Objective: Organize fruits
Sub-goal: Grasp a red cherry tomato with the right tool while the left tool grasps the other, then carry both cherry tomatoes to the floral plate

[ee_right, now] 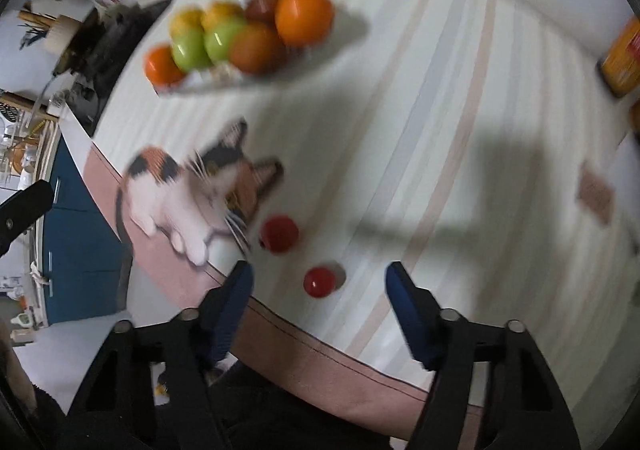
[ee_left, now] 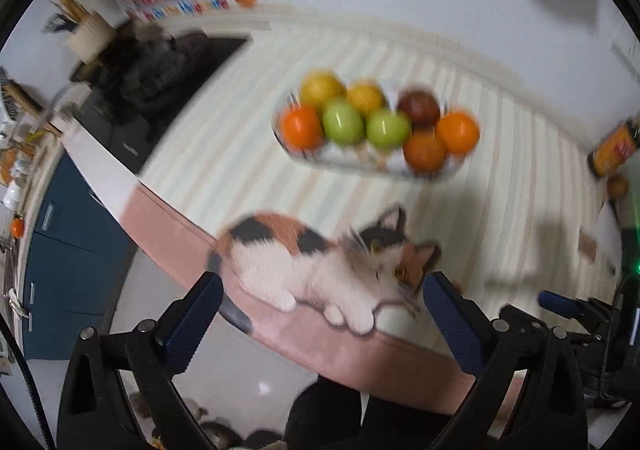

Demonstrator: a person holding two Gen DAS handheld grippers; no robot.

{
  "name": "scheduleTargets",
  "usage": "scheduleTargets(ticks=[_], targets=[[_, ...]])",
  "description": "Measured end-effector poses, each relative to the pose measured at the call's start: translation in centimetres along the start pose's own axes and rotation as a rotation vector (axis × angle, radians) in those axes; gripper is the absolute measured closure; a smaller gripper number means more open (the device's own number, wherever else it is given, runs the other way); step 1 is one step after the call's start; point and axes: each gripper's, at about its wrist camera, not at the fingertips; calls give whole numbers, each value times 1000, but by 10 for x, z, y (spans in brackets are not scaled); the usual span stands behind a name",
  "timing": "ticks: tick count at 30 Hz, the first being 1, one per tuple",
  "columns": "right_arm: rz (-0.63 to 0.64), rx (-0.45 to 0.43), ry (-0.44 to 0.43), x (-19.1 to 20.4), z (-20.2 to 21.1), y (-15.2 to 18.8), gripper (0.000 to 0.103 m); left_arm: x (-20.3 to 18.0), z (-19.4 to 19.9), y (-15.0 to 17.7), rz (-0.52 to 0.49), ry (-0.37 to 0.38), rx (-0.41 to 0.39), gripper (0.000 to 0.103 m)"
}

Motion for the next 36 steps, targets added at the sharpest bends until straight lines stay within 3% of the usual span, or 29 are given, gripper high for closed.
scheduleTargets(ticks=[4, 8, 9, 20, 22, 29, 31, 33, 36], targets=[[-18, 55, -57, 0, -42, 12, 60, -10, -38, 15, -65, -36, 86, 0], [9, 66, -58, 7, -62, 16, 70, -18, -62, 25, -102, -46, 140, 0], [15, 61, -58, 9, -62, 15, 77, -21, -67, 26, -107, -44, 150, 1], [-104, -2, -22, -31, -31, 31, 78, -78, -98, 31, -210, 105, 246, 1], [-129, -3, -4, -40, -29, 34, 78, -91, -104, 35, -235, 135, 272, 13], [-184, 4, 24, -62, -26, 48, 77, -123, -123, 50, -328, 175, 321, 38], [-190, 1, 25, -62, -25, 48, 77, -127, -128, 52, -336, 181, 337, 60], [-191, -2, 26, -62, -24, 47, 77, -129, -131, 52, -339, 186, 337, 72], [-189, -8, 25, -60, -21, 45, 77, -121, -136, 47, -314, 208, 323, 75]])
Point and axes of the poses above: each gripper's, at about its wrist camera, not at the fingertips, and z roughly against the way its jaws point, x to its left, y to its underside, and after that the axes turned 15 degrees about z, right-handed
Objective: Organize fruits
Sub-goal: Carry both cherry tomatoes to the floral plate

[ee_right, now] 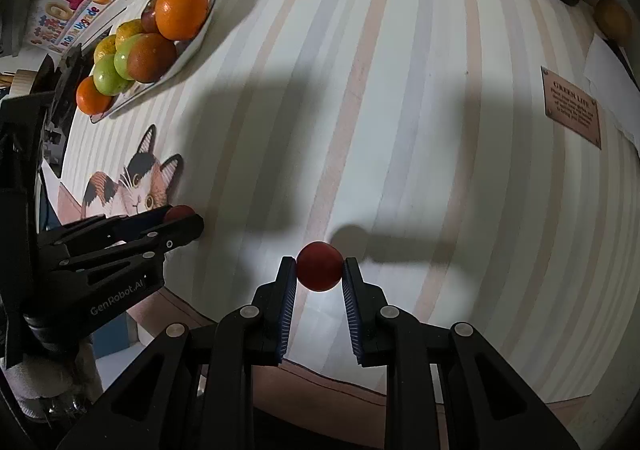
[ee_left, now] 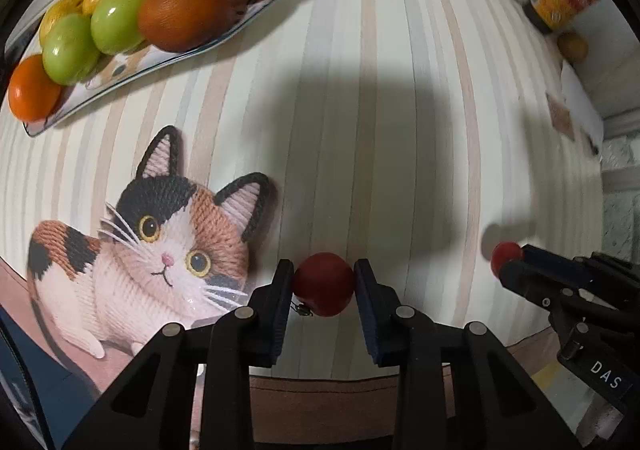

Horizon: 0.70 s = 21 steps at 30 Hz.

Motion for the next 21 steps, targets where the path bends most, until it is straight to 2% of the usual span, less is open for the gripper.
scheduleTargets(ticks=[6, 10, 14, 17, 21], targets=[[26, -42, -26, 11, 9, -20, 77, 46, 28, -18, 135, 58, -36, 75], [75, -91, -83, 39, 13, -51, 77, 94, 66, -44, 281, 125, -89, 75], [138, -146, -147, 85, 14, -96, 77, 138, 94, -75, 377, 157, -131, 75], [179, -200, -170, 119, 14, -131, 77, 155, 100, -92, 420, 180, -143, 75], [236, -224, -157, 153, -2, -174, 77, 166, 96, -112, 450, 193, -140, 75]])
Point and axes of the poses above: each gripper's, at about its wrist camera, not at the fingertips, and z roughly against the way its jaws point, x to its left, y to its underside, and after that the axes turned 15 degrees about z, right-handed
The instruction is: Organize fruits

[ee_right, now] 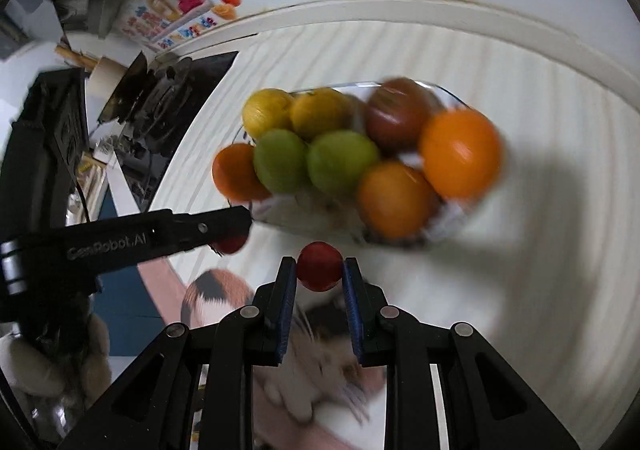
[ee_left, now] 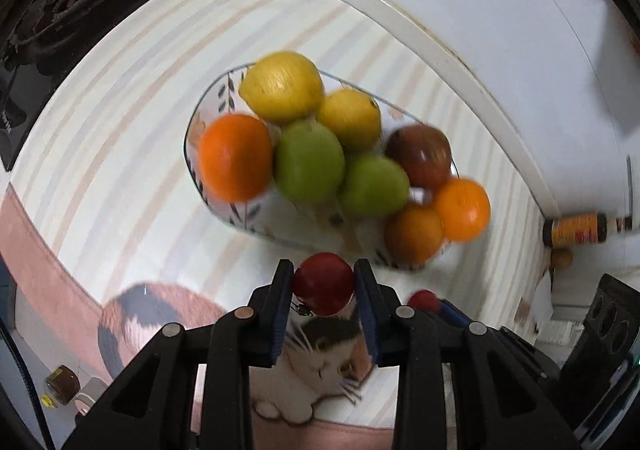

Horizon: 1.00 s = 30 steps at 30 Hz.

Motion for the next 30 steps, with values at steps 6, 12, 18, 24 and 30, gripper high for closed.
scheduleTargets(ticks=[6, 12, 18, 24, 30], targets=[[31, 57, 19, 8, -47, -18, 78, 7, -19, -25, 45, 22, 50, 75], [36, 64, 21, 6, -54, -18, 77, 9, -26, -35, 63, 21, 72, 74], [8, 52, 27, 2, -45, -24, 42, 12, -19, -36, 74, -7, 54, 66], [6, 33, 70, 2, -3, -17, 18, 16, 11, -22, 38, -90, -57, 33], [44, 29, 189, 1, 43, -5, 8, 19, 42, 14, -22, -195, -160, 7]])
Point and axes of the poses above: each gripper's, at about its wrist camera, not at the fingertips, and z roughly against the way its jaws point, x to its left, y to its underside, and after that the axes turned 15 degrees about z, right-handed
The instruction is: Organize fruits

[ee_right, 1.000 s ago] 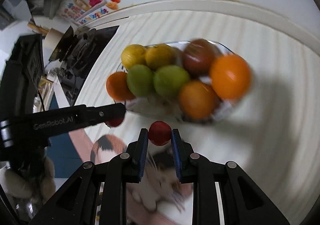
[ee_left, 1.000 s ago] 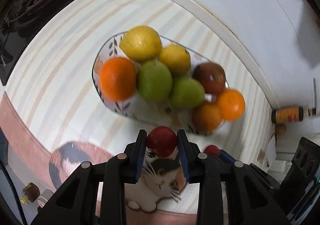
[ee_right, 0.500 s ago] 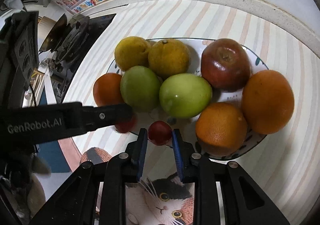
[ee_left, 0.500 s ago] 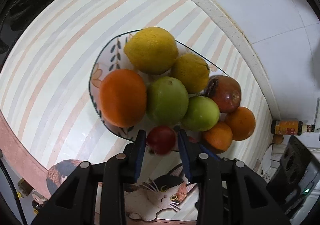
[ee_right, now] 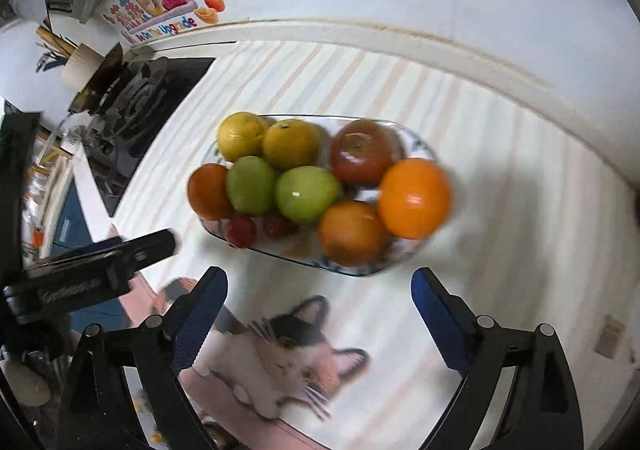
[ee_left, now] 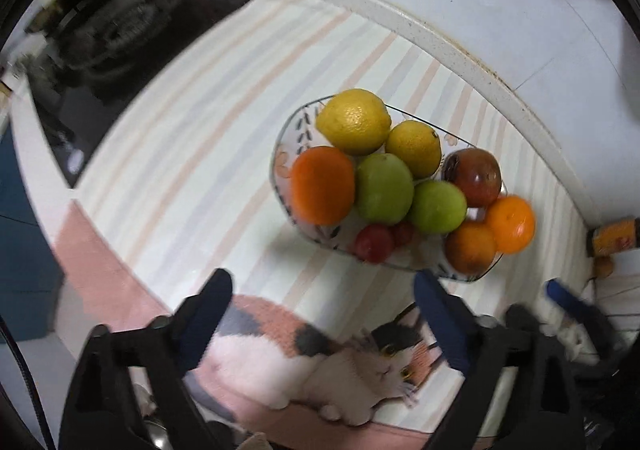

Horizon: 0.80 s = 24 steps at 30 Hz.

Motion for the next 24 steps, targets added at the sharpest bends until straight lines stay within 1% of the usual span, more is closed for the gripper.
scheduleTargets(ticks=[4, 7, 12, 18, 21, 24], targets=[[26, -15, 75, -6, 23, 8, 6, -3, 25, 23, -15, -49, -86, 6], [41, -34, 111, -9, 38, 14, 5, -6, 40, 36, -5, -60, -135, 5], [57, -49, 128, -15, 59, 23, 5, -11, 62, 53, 14, -65, -192, 5], [76, -79, 147, -14, 87, 35, 5, -11, 85, 69, 31, -50, -239, 5], [81, -103, 154, -8, 108, 43, 5, -10, 103, 81, 29, -59, -280, 5], [85, -136, 171, 3, 135, 54, 5, -8, 124, 96, 22, -46, -316, 5]])
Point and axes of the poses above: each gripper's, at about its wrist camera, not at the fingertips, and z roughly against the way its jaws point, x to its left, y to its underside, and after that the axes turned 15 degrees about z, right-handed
